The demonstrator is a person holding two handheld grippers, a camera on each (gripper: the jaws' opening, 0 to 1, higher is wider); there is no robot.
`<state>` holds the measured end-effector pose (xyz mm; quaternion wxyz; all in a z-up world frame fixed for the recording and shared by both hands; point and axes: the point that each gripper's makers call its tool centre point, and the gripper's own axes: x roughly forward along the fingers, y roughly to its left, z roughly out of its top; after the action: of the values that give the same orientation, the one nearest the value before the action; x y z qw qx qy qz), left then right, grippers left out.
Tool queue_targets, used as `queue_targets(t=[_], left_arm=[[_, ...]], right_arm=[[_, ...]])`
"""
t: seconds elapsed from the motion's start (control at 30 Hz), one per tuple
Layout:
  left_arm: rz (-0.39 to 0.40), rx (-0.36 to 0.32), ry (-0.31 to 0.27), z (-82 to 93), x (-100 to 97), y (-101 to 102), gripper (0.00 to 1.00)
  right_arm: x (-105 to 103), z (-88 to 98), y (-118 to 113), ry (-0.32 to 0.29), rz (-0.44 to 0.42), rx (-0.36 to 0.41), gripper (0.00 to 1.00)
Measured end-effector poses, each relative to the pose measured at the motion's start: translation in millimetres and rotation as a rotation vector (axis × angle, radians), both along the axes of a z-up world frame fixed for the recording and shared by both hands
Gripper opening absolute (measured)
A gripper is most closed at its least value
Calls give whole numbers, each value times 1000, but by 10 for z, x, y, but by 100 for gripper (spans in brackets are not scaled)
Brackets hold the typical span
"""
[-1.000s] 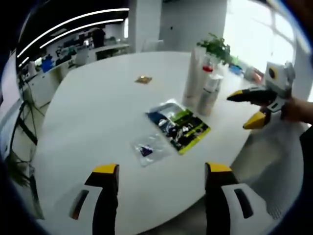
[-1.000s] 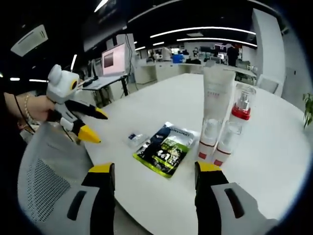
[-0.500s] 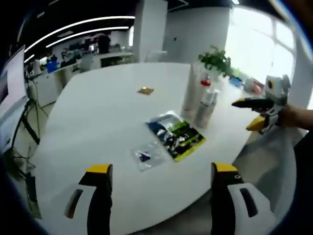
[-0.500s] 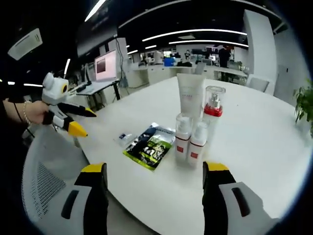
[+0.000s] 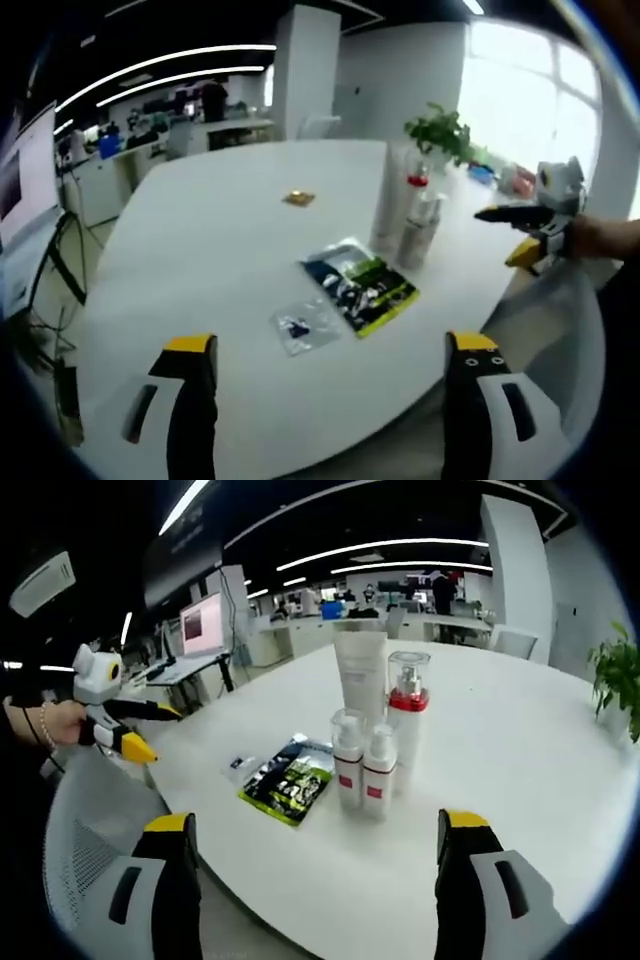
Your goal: Arrange the skincare products in the storage area until every visible bottle or jar stands upright without overlapping.
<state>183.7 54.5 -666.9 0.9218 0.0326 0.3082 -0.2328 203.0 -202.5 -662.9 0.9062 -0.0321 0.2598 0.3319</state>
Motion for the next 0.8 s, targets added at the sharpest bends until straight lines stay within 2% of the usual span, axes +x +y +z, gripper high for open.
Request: queue_targets(t=[0.3,0.8], left_arm=[[20,1,30,-42,8,40,98],[-4,18,57,-98,51,9,99]], right_arm=[[-32,-27,21,9,0,-14,99],[-51,-58,20,28,-4,-5,99]])
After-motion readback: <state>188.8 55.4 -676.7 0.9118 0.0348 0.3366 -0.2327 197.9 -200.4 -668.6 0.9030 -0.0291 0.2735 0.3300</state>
